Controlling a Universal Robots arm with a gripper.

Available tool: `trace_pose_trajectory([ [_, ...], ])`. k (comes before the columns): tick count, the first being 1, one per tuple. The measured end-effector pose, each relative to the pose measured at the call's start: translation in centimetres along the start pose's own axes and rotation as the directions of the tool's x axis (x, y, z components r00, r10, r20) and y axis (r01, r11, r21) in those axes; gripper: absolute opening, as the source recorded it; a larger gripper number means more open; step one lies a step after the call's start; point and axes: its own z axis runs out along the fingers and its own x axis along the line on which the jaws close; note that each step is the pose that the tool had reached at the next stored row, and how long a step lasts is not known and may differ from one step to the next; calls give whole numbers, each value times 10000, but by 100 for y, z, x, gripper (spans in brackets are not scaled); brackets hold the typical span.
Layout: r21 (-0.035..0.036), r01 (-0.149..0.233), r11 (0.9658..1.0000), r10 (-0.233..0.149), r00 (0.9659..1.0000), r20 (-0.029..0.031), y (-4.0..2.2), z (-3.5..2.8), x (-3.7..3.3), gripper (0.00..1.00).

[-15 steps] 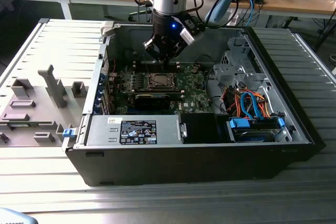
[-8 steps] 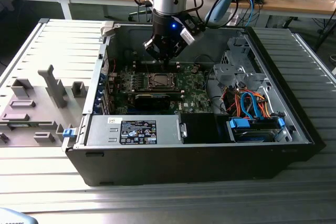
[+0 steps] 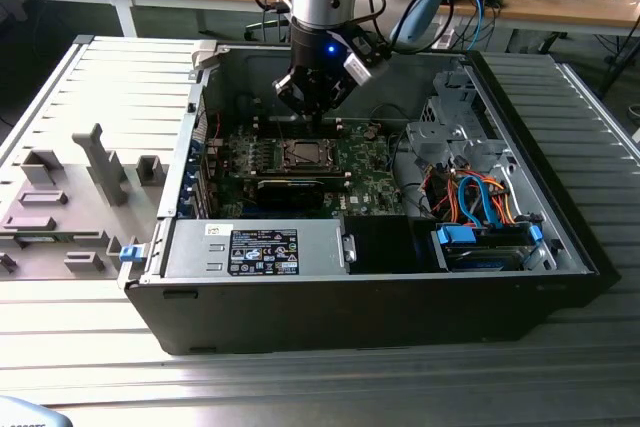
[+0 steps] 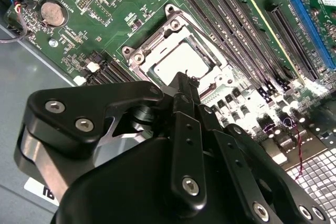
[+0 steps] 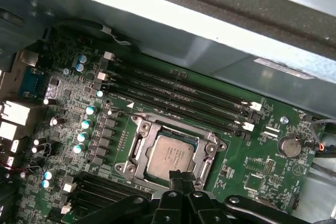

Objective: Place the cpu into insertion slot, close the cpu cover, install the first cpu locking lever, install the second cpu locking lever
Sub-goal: 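Install the first cpu locking lever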

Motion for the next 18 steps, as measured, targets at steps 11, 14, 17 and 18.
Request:
trace_pose_trajectory([
  [11,0,146,9999,-146,9999,7,0,0,0,11],
  [14,0,181,9998,-181,9998,8,0,0,0,11],
  [17,0,225,9997,-225,9997,9,0,0,0,11],
  [18,0,235,9997,-235,9997,11,0,0,0,11],
])
